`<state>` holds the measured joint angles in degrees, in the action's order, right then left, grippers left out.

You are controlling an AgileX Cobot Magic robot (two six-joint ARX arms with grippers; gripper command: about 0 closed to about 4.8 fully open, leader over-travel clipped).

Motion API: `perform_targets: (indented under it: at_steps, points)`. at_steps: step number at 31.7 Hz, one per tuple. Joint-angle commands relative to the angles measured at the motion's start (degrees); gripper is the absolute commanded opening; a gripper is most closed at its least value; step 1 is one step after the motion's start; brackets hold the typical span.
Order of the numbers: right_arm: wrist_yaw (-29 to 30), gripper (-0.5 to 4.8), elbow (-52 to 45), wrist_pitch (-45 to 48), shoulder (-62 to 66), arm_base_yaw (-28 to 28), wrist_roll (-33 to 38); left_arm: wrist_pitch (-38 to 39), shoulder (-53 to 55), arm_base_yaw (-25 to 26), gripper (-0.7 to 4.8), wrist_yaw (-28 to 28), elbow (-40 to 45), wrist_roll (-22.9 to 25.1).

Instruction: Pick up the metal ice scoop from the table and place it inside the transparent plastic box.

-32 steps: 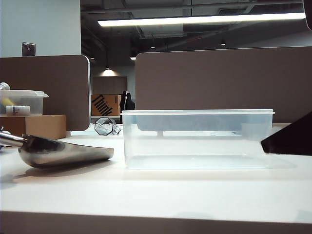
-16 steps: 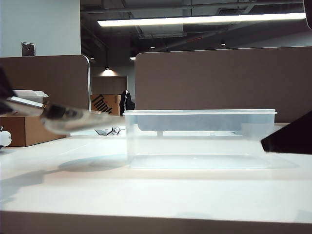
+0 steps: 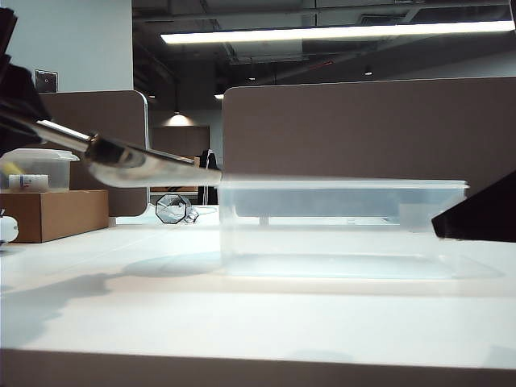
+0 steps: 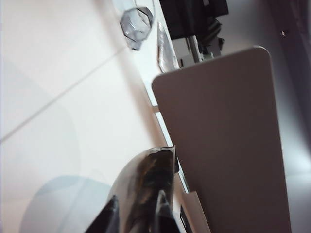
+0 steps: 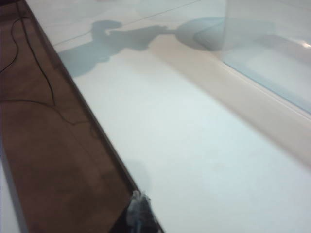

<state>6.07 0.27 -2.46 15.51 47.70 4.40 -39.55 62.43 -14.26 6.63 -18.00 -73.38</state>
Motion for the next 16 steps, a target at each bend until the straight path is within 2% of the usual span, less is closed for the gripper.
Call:
perform_targets:
  at_steps: [1,7,16]
  points:
    - [0.1,-0.01,0.0,1.0,0.0,0.1,-0.1,-0.2,-0.2,0.9,-0.06,-0.1,-0.3,-0.6]
    - [0.1,-0.01,0.0,1.0,0.0,0.1,-0.1,0.7,-0.2,1.0,-0.06,-0.3,-0.3,-0.5]
    - [0.3,-0.01,0.0,1.0,0.0,-1.2,-0.1,-3.5,-0.2,1.0,-0.06,-7.1,-0.6,1.0]
